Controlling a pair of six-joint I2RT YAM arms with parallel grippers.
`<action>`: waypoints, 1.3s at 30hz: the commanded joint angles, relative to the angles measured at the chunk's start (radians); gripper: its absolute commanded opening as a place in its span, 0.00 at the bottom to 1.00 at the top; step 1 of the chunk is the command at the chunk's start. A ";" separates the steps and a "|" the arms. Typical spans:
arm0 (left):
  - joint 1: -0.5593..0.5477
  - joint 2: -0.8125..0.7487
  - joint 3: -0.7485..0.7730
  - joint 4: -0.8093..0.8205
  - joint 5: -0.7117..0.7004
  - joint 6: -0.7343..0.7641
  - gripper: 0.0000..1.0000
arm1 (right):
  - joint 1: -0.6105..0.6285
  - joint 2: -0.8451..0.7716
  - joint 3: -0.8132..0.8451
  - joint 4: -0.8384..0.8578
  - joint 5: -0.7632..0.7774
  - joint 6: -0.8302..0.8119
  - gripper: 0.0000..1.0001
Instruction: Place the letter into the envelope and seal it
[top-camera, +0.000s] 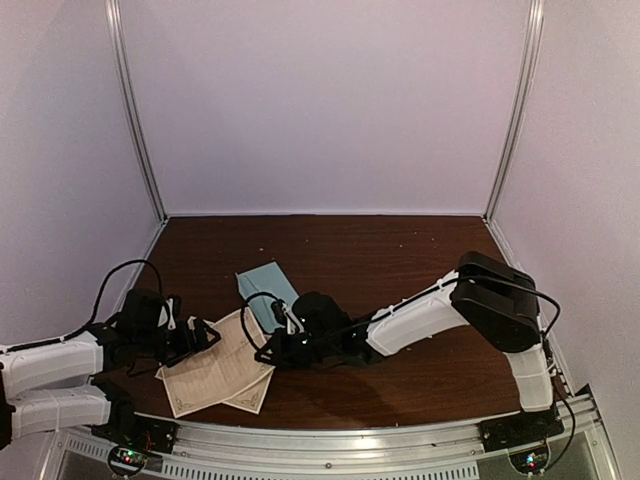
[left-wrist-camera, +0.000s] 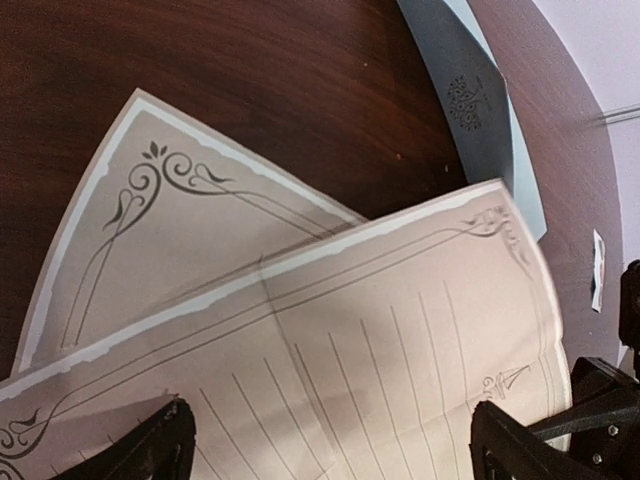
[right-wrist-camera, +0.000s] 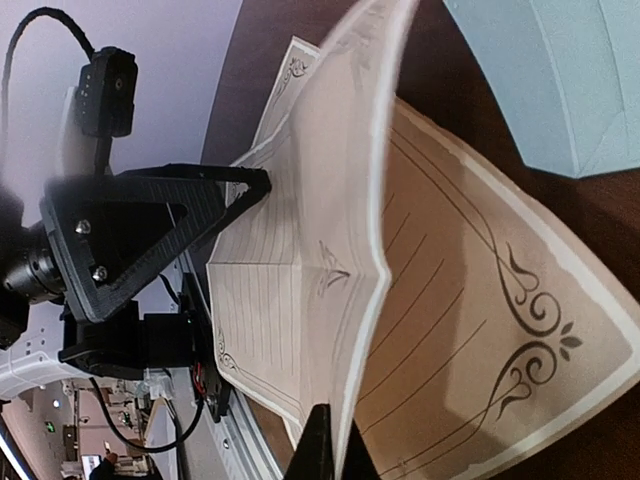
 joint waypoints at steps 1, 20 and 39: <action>0.007 -0.064 0.034 -0.086 -0.008 0.019 0.98 | 0.011 -0.072 0.006 -0.033 0.061 -0.085 0.00; 0.011 0.102 0.898 -0.311 -0.094 0.636 0.98 | -0.153 -0.614 -0.064 -0.415 0.171 -0.551 0.00; -0.135 0.441 0.878 -0.012 0.459 0.932 0.98 | -0.404 -0.695 0.128 -0.989 -0.295 -1.036 0.00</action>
